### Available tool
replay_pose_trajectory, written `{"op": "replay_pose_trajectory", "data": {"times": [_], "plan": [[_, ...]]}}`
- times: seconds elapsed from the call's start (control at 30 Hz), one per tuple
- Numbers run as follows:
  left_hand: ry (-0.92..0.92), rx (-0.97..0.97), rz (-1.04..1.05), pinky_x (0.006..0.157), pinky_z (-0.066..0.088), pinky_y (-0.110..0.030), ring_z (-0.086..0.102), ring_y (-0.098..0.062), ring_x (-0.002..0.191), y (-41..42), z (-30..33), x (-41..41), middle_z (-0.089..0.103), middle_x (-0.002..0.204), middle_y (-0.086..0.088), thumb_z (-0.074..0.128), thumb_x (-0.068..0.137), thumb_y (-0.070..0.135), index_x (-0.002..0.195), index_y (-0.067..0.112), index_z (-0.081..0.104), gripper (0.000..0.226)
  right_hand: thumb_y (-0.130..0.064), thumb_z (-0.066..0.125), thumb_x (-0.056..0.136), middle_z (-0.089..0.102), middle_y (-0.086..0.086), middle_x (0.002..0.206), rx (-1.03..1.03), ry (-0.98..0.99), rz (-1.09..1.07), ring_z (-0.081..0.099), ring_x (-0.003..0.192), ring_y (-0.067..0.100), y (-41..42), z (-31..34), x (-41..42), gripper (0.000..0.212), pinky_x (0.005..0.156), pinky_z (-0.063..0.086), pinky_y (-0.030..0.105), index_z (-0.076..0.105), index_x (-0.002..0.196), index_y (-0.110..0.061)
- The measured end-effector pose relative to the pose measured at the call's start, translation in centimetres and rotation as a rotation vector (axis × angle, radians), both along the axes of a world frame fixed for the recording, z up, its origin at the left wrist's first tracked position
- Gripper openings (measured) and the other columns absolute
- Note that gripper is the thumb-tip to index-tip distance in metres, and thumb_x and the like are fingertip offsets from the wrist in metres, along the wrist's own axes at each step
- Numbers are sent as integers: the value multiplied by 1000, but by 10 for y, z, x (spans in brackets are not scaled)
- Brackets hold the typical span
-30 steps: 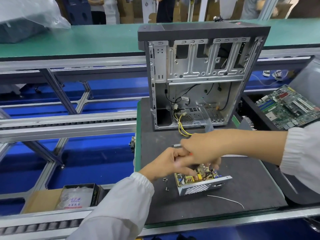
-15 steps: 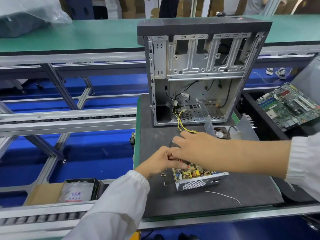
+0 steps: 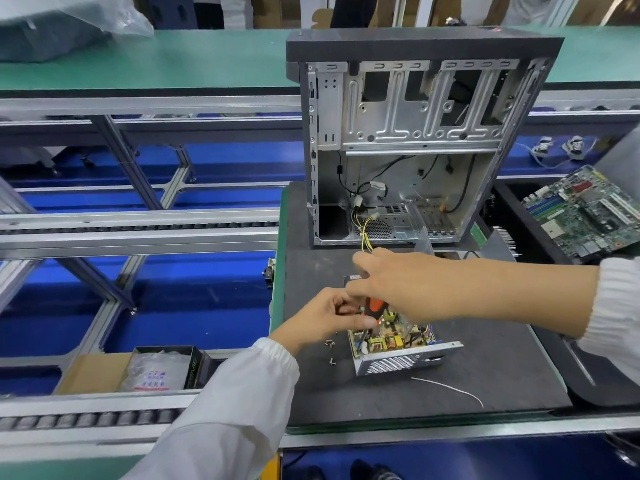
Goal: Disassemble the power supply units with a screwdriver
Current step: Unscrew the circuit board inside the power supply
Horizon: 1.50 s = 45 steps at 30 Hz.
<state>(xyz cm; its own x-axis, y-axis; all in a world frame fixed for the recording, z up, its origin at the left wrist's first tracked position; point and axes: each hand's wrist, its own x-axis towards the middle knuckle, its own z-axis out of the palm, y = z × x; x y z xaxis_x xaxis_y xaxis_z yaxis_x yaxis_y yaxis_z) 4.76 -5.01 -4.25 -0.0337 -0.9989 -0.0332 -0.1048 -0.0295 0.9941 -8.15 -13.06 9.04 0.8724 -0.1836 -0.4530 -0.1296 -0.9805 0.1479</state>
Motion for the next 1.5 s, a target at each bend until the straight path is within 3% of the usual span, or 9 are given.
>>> {"op": "replay_pose_trajectory", "data": {"times": [0.17, 0.27, 0.43, 0.57, 0.77, 0.9, 0.97, 1.1, 1.5], "plan": [[30, -44, 0, 61, 26, -20, 26, -12, 63, -1, -1, -2, 30, 66, 3, 76, 82, 12, 74, 30, 61, 25, -65, 53, 85, 40, 2, 83, 17, -9, -269, 47, 74, 24, 0, 11, 1, 51, 60, 39, 33, 44, 102, -18], [46, -64, -57, 56, 22, -23, 23, -11, 59, -2, 3, -2, 27, 67, 2, 79, 79, 17, 100, 34, 71, 27, -40, 42, 101, 58, 10, 98, -119, -15, -189, 53, 77, 29, 4, 7, 2, 30, 62, 42, 33, 47, 85, -15], [22, -51, -29, 56, 21, -22, 21, -10, 57, -7, 2, -4, 19, 64, 6, 79, 79, 14, 87, 36, 73, 24, -34, 54, 94, 36, 6, 115, 143, 196, -187, 60, 85, 28, -1, 23, 1, 36, 60, 40, 34, 33, 123, -27], [12, -41, -14, 63, 20, -32, 18, -23, 64, -7, 5, -4, 21, 68, -18, 73, 83, 7, 95, 18, 72, 16, -45, 56, 93, 47, 10, 104, 144, 168, -370, 62, 50, 20, 6, 17, 2, 43, 51, 50, 28, 43, 117, -12], [-81, -23, -142, 65, 33, -8, 42, 5, 63, -4, -2, -10, 47, 69, 25, 66, 86, -2, 103, 33, 69, 39, -24, 57, 95, 53, 9, 83, -112, -21, -194, 62, 80, 23, 11, -3, -2, 19, 59, 40, 29, 61, 99, -7], [-83, -42, -110, 66, 31, -19, 39, -7, 63, -10, 1, -9, 44, 67, 17, 74, 83, 5, 72, 33, 70, 30, -38, 64, 88, 61, 11, 93, 11, -147, -241, 59, 94, 27, 2, -6, 0, 26, 66, 43, 31, 53, 90, -14], [-71, -33, -54, 70, 24, -34, 31, -35, 70, -12, -3, -5, 34, 72, -14, 79, 79, 11, 69, 15, 66, 17, -49, 66, 83, 55, 5, 85, 61, -127, -293, 57, 88, 26, -3, -5, 0, 39, 63, 45, 32, 45, 84, -16], [-6, 30, -35, 73, 25, -36, 30, -32, 70, -11, -9, -5, 34, 73, -22, 82, 77, 11, 89, -13, 52, 40, -50, 63, 85, 56, 4, 78, 87, -102, -316, 61, 76, 25, -9, -10, 3, 38, 50, 39, 28, 53, 83, -13], [-111, 184, -11, 62, 29, -22, 27, -7, 60, 28, -41, 23, 27, 66, 8, 69, 89, 9, 100, 11, 55, 18, -42, 57, 88, 69, 9, 60, 154, -93, -401, 54, 35, 11, -12, 33, 9, 34, 40, 45, 19, 55, 91, -9]]}}
